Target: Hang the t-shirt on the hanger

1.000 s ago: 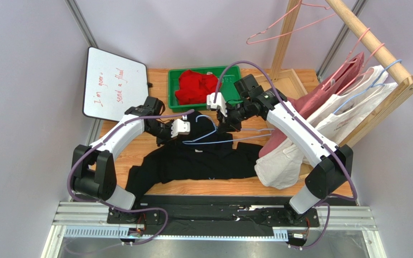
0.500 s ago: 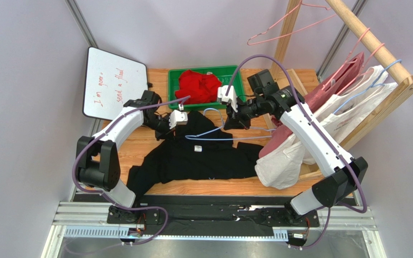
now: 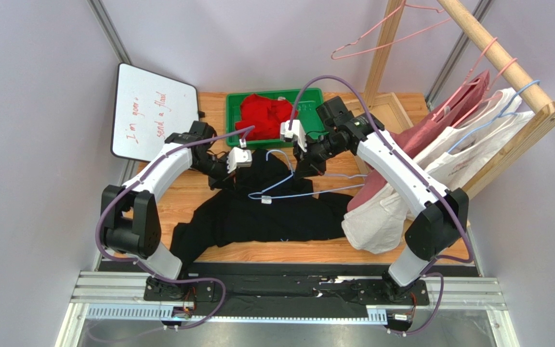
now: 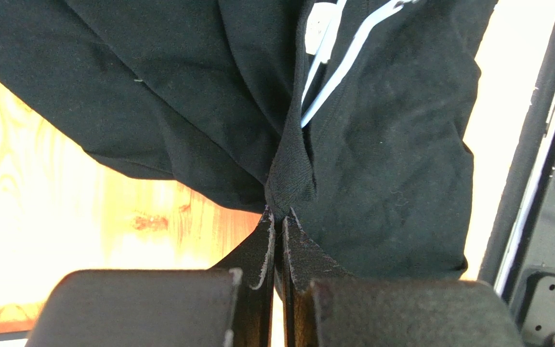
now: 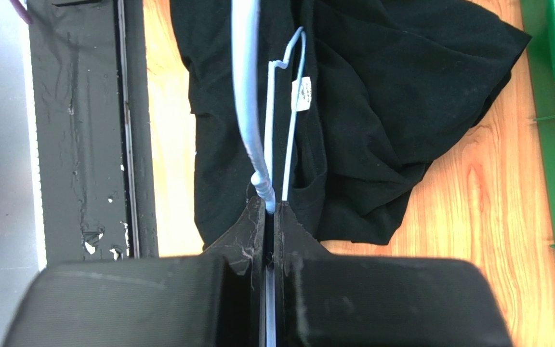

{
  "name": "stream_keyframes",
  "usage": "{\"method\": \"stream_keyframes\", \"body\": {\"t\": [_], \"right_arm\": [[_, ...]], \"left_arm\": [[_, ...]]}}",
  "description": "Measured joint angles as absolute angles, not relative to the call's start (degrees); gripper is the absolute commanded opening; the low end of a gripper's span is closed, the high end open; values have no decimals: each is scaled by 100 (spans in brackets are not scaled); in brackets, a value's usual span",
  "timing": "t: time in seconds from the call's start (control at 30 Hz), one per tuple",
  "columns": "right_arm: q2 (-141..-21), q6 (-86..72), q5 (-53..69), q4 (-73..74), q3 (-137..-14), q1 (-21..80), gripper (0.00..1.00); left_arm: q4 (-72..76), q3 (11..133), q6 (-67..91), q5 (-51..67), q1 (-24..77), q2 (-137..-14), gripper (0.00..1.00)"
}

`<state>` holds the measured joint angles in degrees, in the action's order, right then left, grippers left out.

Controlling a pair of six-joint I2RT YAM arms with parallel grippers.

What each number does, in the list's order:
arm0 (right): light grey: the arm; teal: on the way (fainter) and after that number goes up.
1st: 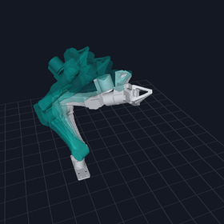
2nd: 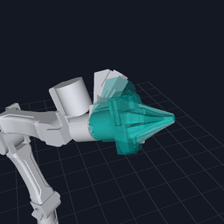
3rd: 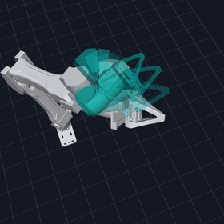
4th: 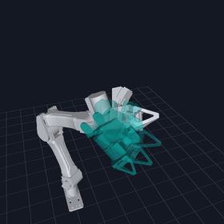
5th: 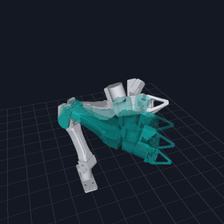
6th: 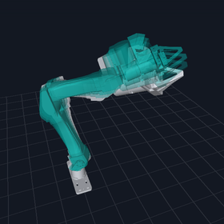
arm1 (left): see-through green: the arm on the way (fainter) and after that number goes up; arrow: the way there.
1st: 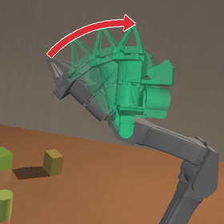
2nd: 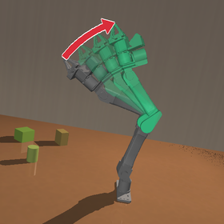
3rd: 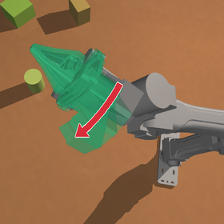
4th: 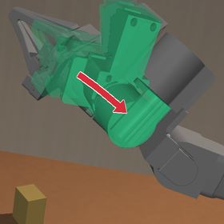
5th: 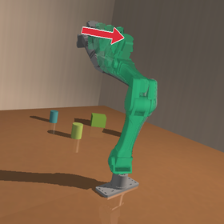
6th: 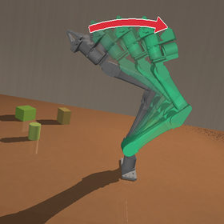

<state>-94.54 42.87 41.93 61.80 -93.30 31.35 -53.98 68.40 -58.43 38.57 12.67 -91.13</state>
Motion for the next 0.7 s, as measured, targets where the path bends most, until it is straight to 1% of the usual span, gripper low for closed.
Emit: {"method": "stream_keyframes", "body": {"t": [0.2,0.4,0.7], "right_arm": [[-9557,4289,4309,5948,-9330,3135,0],[-9579,4130,4742,5360,-9233,3135,0],[-9808,3251,5527,3848,-8624,3135,0]], "left_arm": [[-5535,6840,-5870,3918,1267,-8912,0],[-5804,6890,-5959,3994,1267,-8770,0],[-6298,7487,-5961,4303,1267,-8475,0]]}}
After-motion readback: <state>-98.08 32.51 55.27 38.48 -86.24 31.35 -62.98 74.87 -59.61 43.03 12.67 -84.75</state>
